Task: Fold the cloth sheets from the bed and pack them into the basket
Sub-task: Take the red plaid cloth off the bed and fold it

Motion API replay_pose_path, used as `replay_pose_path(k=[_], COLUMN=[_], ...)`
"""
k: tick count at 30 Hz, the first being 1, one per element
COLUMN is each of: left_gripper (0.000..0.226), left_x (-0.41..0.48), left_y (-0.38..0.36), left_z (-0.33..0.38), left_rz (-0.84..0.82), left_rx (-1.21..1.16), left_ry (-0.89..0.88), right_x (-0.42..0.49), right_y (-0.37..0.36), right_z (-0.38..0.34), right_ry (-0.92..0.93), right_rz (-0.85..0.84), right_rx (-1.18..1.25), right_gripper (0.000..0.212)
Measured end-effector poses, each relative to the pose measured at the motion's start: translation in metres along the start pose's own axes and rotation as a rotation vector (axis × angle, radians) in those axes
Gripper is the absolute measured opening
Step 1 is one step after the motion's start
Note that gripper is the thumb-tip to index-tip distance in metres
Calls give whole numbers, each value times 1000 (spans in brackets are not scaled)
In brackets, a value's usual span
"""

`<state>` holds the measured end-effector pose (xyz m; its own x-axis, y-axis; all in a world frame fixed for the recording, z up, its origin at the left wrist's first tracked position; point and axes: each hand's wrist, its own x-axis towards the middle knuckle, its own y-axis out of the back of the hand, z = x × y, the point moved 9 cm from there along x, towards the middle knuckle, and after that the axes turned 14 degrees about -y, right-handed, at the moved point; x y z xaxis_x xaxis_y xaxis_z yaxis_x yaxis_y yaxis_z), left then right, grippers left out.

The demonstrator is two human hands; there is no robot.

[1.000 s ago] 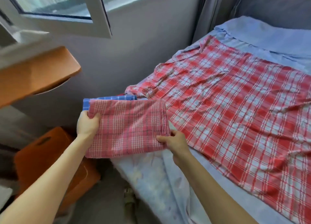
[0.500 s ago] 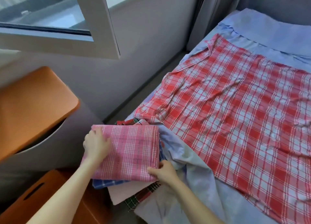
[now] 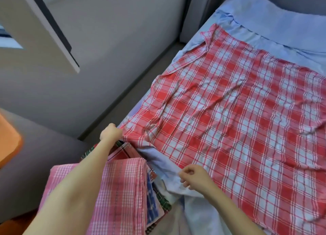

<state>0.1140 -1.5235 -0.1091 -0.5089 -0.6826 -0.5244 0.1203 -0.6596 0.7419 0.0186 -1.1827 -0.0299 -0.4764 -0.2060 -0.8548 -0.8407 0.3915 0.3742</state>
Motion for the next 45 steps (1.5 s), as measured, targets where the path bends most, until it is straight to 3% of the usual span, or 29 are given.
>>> replay_pose_path(k=[3, 6, 9, 11, 13, 17, 21, 23, 28, 35, 45], left_gripper=[48, 25, 20, 18, 16, 19, 15, 13, 11, 18, 19], left_x=[18, 26, 19, -3, -29, -106, -191, -230, -318, -420, -643], left_y=[-15, -24, -3, 23, 38, 18, -14, -24, -58, -99, -229], left_z=[-5, 1, 32, 67, 105, 193, 263, 289, 339, 413, 549], left_rz=[-82, -91, 121, 311, 390, 188, -16, -78, -208, -157, 0], left_rx=[-2, 6, 73, 87, 85, 85, -30, -98, -81, 14, -225], left_ry=[32, -19, -162, -330, -506, -738, -941, -1035, -1214, -1302, -1335], right_x=[26, 43, 48, 43, 33, -14, -70, -90, -130, -190, -285], right_y=[19, 30, 39, 44, 51, 61, 65, 86, 149, 251, 414], right_z=[2, 4, 7, 10, 9, -20, -29, -12, 53, 164, 388], right_ry=[-39, -70, -89, -88, -59, 132, 132, 68, -28, 39, 181], right_rz=[16, 7, 7, 13, 55, 108, -82, -79, 111, 293, 378], right_rx=[78, 162, 201, 208, 190, 258, 808, 971, 978, 1091, 1236], right_gripper=[20, 19, 17, 17, 15, 31, 41, 45, 10, 19, 13])
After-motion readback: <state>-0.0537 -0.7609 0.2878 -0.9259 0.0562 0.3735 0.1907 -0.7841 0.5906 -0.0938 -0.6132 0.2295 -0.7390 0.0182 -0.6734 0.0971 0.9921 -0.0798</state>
